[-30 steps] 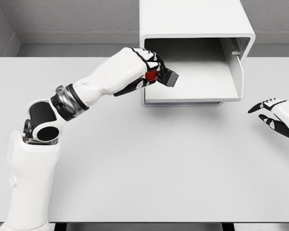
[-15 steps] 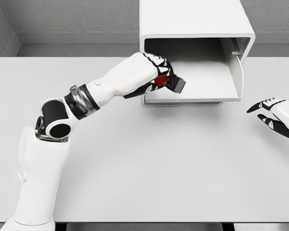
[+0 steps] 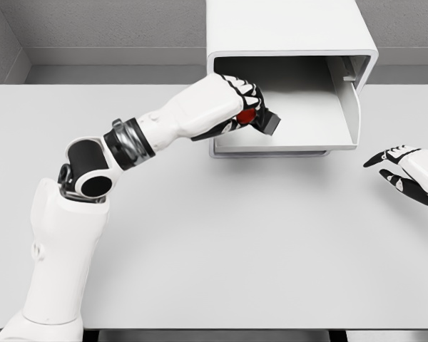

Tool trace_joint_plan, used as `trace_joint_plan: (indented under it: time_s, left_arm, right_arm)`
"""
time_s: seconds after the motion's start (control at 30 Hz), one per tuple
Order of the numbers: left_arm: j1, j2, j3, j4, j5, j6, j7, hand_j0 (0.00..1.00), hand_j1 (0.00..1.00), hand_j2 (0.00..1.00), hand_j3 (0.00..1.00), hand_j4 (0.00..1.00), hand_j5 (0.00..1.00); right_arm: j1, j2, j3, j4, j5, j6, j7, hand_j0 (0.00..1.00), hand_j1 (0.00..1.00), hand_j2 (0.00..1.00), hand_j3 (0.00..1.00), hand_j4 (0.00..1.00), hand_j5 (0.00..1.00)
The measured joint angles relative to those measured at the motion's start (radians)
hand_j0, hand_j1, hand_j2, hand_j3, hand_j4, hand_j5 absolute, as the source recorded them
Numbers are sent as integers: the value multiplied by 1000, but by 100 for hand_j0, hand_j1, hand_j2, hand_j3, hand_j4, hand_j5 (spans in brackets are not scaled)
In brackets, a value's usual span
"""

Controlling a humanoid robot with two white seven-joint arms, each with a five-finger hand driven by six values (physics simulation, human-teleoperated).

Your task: Slide open multi-storey tabletop storage cabinets and put open load switch and slide close multi-storey tabletop storage cabinets

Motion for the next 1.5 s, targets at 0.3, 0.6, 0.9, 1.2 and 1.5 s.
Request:
trace_joint_plan:
  time_s: [0.3,0.6,0.9,1.2,1.5]
  left_arm:
    - [-29,0,-32,6,-28,0,0,39,39,39,39,39,39]
    - [-63,0,-51,39,-46,0,0,40,40,40,40,40,40]
    - [-64,0,-73,42,-47,-1,0,60,60,60,60,60,60]
    - [-64,0,-76,41,-47,-1,0,67,67,67,67,67,67]
    - [-64,0,-77,37,-46,0,0,69,69,69,69,69,69]
  right_arm:
    - [0,0,0,-1,0,0,0,53,53,53,53,53,53]
    - [0,0,0,-1,0,0,0,54,54,54,54,54,54]
    - [0,0,0,0,0,0,0,54,54,54,54,54,54]
    - [0,0,0,-1,0,0,-1,54,54,54,54,54,54]
    - [0,0,0,0,0,0,-2,54,54,54,54,54,54]
